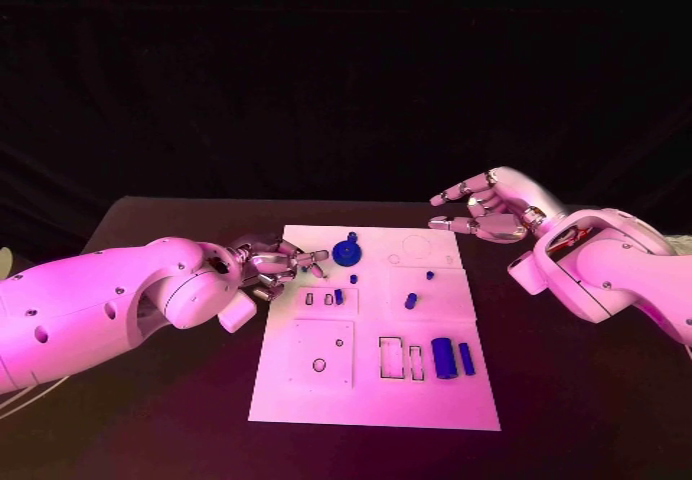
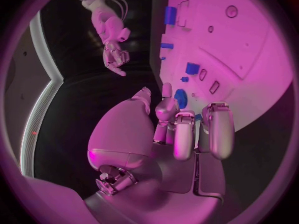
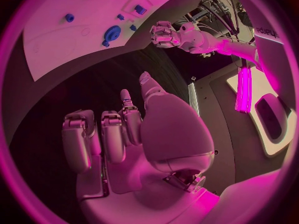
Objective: Assemble the parts on the task board
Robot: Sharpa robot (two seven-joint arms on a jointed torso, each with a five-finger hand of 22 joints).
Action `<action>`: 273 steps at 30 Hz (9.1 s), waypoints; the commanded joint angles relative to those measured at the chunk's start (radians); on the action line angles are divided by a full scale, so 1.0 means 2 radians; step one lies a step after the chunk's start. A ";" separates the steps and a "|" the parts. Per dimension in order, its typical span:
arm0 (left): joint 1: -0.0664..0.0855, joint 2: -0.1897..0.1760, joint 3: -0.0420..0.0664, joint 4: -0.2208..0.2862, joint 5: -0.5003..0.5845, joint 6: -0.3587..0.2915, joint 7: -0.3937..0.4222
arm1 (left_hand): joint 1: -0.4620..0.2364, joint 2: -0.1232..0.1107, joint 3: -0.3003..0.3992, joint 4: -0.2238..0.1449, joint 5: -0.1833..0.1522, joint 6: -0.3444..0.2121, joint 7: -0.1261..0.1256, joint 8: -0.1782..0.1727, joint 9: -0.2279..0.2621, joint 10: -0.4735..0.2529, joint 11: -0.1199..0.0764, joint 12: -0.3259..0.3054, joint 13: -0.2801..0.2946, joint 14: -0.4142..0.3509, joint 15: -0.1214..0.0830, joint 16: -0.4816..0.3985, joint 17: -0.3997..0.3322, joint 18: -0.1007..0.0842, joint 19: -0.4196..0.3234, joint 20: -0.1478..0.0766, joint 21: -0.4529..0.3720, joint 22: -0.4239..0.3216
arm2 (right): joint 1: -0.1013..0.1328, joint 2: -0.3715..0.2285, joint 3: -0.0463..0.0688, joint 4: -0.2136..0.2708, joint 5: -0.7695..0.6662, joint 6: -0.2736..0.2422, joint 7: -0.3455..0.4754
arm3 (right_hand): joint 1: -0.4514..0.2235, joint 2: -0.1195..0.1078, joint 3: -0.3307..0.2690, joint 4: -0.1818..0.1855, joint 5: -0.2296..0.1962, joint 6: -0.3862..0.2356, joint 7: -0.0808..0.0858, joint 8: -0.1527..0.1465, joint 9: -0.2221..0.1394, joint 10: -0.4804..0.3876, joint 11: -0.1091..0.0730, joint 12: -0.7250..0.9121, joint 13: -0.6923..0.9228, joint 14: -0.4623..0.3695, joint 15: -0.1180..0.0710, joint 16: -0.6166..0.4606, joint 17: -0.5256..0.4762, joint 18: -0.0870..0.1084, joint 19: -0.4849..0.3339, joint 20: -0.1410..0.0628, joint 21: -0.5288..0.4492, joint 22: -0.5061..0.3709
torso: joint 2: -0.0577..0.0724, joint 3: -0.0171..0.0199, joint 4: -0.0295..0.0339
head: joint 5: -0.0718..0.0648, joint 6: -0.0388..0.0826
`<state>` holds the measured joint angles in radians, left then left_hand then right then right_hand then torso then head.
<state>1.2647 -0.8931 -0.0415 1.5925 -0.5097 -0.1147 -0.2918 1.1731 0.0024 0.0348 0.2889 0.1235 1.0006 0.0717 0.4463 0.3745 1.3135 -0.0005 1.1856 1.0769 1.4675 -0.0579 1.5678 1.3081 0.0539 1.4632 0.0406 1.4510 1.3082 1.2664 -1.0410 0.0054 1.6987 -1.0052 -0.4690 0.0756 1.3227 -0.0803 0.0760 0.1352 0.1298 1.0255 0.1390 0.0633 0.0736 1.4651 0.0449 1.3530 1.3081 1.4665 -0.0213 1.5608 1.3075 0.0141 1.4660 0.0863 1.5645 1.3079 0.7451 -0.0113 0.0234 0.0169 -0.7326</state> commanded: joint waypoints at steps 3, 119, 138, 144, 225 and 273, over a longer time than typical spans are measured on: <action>0.017 0.026 0.001 -0.013 -0.181 0.092 -0.173 | -0.018 0.001 -0.032 0.000 -0.003 -0.018 -0.006 0.045 0.041 0.011 -0.005 0.023 0.026 0.052 -0.007 0.002 0.131 -0.006 0.017 -0.001 0.009 0.024 | 0.002 -0.003 0.000 -0.014 0.029 0.021 -0.005 | 0.005 0.001 -0.004 -0.001 0.003 0.001 -0.001 0.002 0.001 0.015 0.003 -0.001 0.082 0.050 0.001 -0.001 0.122 -0.007 0.052 0.002 0.003 0.131 | -0.006 0.0030 0.0004 | 0.004 -0.004; 0.040 0.173 -0.012 -0.115 -0.231 0.192 -0.234 | 0.059 0.035 -0.039 -0.013 -0.024 -0.051 -0.014 0.096 0.118 0.020 -0.012 0.038 0.049 0.052 -0.012 0.002 0.131 -0.011 0.025 -0.006 0.024 0.057 | 0.002 0.015 0.000 -0.043 -0.025 0.028 -0.018 | 0.001 0.002 -0.012 0.004 0.007 0.001 -0.001 0.002 0.001 0.014 0.003 -0.003 0.080 0.049 0.001 -0.003 0.119 -0.007 0.052 0.002 0.003 0.131 | -0.006 0.0028 0.0004 | 0.001 -0.023; 0.040 0.173 -0.012 -0.115 -0.230 0.188 -0.225 | 0.108 -0.026 0.164 -0.020 0.008 -0.053 -0.014 0.071 0.118 0.018 -0.016 0.030 0.049 0.052 -0.014 0.002 0.131 -0.011 0.023 -0.009 0.022 0.056 | 0.002 0.015 0.000 -0.044 -0.023 0.031 -0.016 | 0.001 0.002 -0.012 0.004 0.007 0.001 -0.001 0.002 0.001 0.014 0.003 -0.003 0.080 0.049 0.001 -0.003 0.119 -0.007 0.052 0.002 0.003 0.131 | -0.006 0.0030 0.0009 | 0.001 -0.025; 0.040 0.168 -0.012 -0.109 -0.228 0.174 -0.214 | 0.093 -0.067 0.281 -0.047 0.046 -0.057 -0.011 0.075 0.131 0.020 -0.008 0.026 0.048 0.052 -0.011 0.002 0.131 -0.011 0.024 -0.008 0.022 0.058 | 0.001 0.016 0.000 -0.044 -0.022 0.030 -0.015 | 0.001 0.002 -0.012 0.004 0.008 0.001 -0.001 0.002 0.001 0.015 0.003 -0.002 0.080 0.049 0.001 -0.003 0.119 -0.007 0.052 0.001 0.003 0.131 | -0.006 0.0034 0.0010 | 0.001 -0.025; 0.023 0.143 -0.013 -0.083 -0.261 0.168 -0.234 | 0.000 -0.101 0.351 -0.105 0.084 -0.035 -0.019 0.089 0.161 0.046 -0.018 0.038 0.063 0.052 -0.015 0.002 0.131 -0.014 0.031 -0.009 0.030 0.075 | 0.001 0.013 0.000 -0.041 -0.017 0.030 -0.013 | -0.002 0.005 -0.017 0.008 0.009 0.001 -0.001 0.002 0.001 0.015 0.003 -0.003 0.080 0.049 0.001 -0.003 0.118 -0.007 0.052 0.001 0.003 0.131 | -0.005 0.0032 0.0002 | 0.010 -0.031; 0.023 0.163 -0.013 -0.115 -0.259 0.167 -0.249 | -0.086 -0.100 0.231 -0.051 0.084 0.019 -0.034 0.071 0.153 0.069 -0.030 0.071 0.109 0.052 -0.025 0.002 0.131 -0.020 0.042 -0.018 0.044 0.102 | 0.001 0.009 0.000 -0.035 -0.017 0.030 -0.014 | -0.001 0.005 -0.019 0.008 0.010 0.001 -0.001 0.002 0.001 0.014 0.003 -0.004 0.079 0.048 0.001 -0.004 0.117 -0.007 0.052 0.001 0.003 0.131 | -0.006 0.0031 0.0002 | 0.006 -0.035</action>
<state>1.3161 -0.5707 -0.0654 1.3620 -1.0385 0.2115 -0.7027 1.0141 -0.1963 0.5019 0.1842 0.2893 1.0312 0.0033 0.5825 0.6796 1.4456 -0.0609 1.3207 1.2936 1.4656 -0.0984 1.5677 1.3076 0.0233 1.4652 0.0099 1.5336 1.3074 1.2682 -1.0242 0.0048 1.6267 -1.0350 -0.4197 0.0422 1.3186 -0.0763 0.0429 0.1518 0.1455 1.0258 0.1388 0.0633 0.0738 1.4651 0.0449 1.3494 1.3082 1.4665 -0.0214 1.5566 1.3073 0.0142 1.4660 0.0862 1.5645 1.3075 0.7338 -0.0054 0.0251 0.0288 -0.8032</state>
